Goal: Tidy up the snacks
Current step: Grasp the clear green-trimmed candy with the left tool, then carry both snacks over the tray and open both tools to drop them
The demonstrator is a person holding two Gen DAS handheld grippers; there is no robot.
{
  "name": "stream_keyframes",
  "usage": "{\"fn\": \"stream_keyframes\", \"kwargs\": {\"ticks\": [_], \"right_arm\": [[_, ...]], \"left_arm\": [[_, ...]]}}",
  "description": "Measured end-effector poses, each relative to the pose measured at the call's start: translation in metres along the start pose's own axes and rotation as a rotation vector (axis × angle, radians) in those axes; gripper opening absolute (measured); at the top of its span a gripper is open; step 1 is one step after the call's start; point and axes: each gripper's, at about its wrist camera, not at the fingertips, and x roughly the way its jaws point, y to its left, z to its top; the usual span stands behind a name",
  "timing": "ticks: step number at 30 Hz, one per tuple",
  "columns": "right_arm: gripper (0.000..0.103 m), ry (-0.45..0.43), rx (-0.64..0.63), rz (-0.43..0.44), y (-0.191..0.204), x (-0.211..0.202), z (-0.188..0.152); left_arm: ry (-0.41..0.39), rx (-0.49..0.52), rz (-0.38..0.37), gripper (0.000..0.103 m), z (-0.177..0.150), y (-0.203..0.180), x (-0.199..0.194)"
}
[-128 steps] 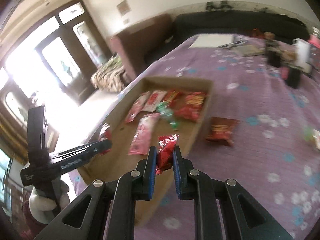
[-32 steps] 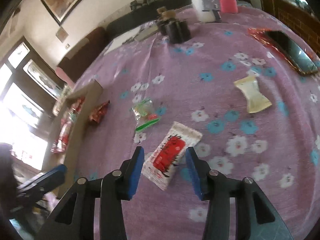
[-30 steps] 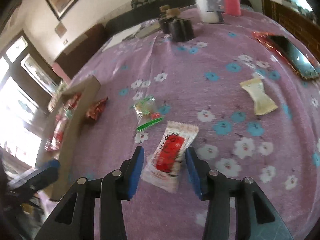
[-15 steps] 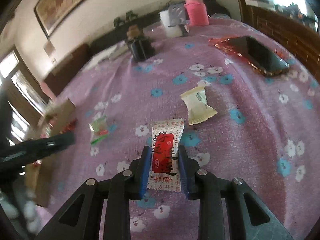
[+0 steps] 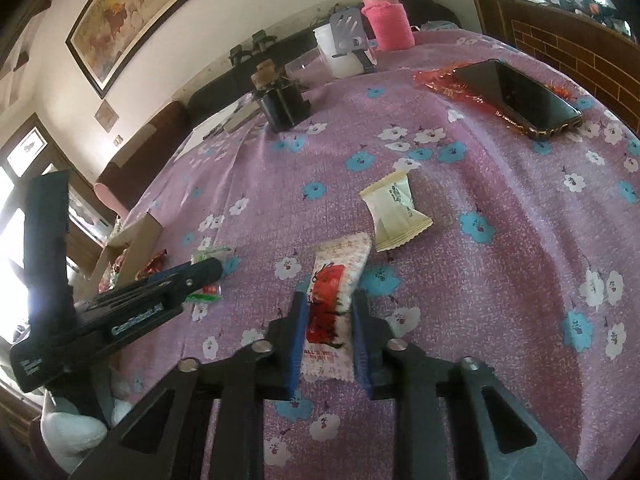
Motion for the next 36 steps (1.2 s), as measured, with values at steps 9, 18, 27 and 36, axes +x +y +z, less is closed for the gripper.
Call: {"fn": "stream_keyframes", "kwargs": {"ticks": [9, 18, 27, 36], "right_arm": [[0.013, -0.031, -0.011, 0.018, 0.003, -0.006, 0.000], [0.012, -0.052, -0.041, 0.038, 0.019, -0.020, -0.006], [0.011, -0.025, -0.159, 0.132, 0.096, -0.029, -0.004], [0.011, 0.067, -0.323, 0.247, 0.204, -0.004, -0.020]], "left_arm": [[-0.083, -0.080, -0.078, 0.024, -0.014, 0.023, -0.059], [-0.159, -0.271, -0.040, 0.024, -0.054, 0.114, -0.120], [-0.163, -0.492, 0.087, 0.024, -0.099, 0.218, -0.141], [-0.136, -0.545, 0.129, 0.024, -0.113, 0.256, -0.130]]}}
